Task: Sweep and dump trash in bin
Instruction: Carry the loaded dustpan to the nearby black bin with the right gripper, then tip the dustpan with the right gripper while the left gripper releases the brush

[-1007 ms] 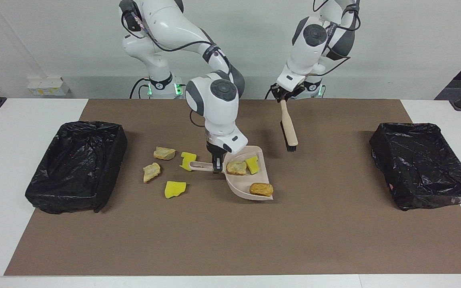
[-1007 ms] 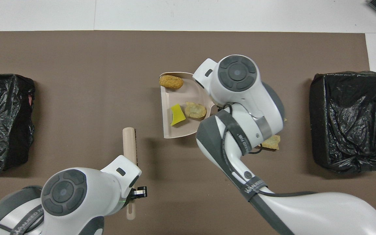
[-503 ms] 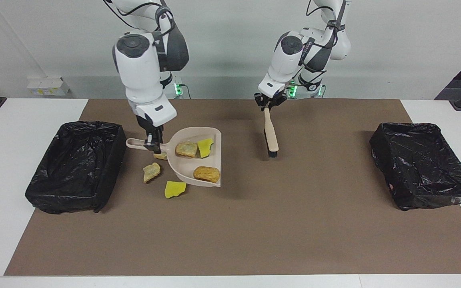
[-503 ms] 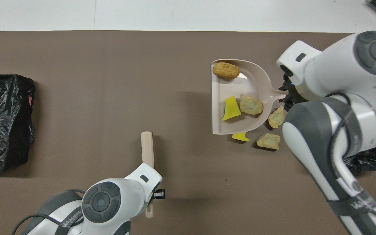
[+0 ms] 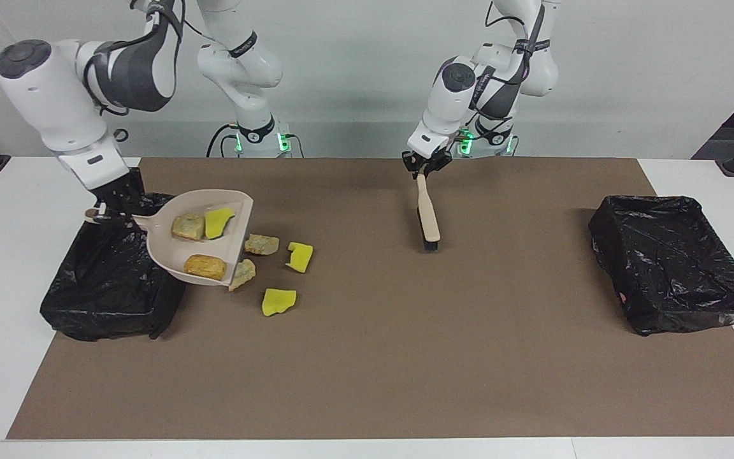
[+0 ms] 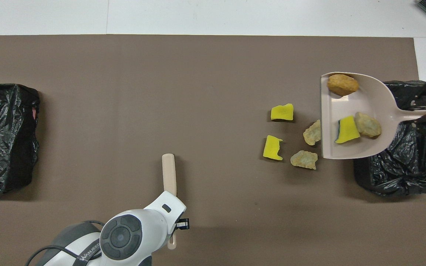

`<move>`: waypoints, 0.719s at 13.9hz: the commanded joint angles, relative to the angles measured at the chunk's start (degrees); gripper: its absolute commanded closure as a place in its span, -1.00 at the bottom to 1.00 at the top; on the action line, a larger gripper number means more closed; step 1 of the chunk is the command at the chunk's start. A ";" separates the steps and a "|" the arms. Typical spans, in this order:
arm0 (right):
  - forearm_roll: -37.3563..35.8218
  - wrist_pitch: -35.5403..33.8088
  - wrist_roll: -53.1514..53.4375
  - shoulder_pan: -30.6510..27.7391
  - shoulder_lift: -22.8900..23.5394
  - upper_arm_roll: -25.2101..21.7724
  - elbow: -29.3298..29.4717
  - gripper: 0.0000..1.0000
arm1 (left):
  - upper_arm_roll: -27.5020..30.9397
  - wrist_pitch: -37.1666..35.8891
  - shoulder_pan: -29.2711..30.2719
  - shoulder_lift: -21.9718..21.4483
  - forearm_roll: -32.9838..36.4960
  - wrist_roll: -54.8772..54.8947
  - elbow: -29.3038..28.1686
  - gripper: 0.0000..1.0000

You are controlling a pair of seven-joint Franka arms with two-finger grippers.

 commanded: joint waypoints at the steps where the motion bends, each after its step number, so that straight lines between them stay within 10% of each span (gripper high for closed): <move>1: 0.66 3.07 -7.30 -7.78 -3.59 0.73 -4.15 1.00 | 0.76 2.41 -1.56 -1.32 -0.52 -0.44 -2.16 1.00; 7: -11.18 14.05 -5.76 -12.03 -2.46 0.55 -8.46 1.00 | 0.85 3.56 -1.30 -0.18 -2.10 -0.53 -2.87 0.86; 8: -16.52 14.68 -1.39 -11.33 -2.02 0.64 -8.55 1.00 | 0.85 3.47 -1.13 -0.09 -2.10 -0.44 -2.78 0.35; 9: -21.80 14.42 3.70 -10.98 -1.93 0.90 -8.72 1.00 | 0.85 3.12 -1.04 -0.09 -2.10 -0.35 -2.69 -0.69; 10: -25.94 14.33 6.88 -9.24 -2.01 0.90 -9.42 1.00 | 0.93 2.60 -0.86 0.00 -2.10 -0.09 -2.43 -1.00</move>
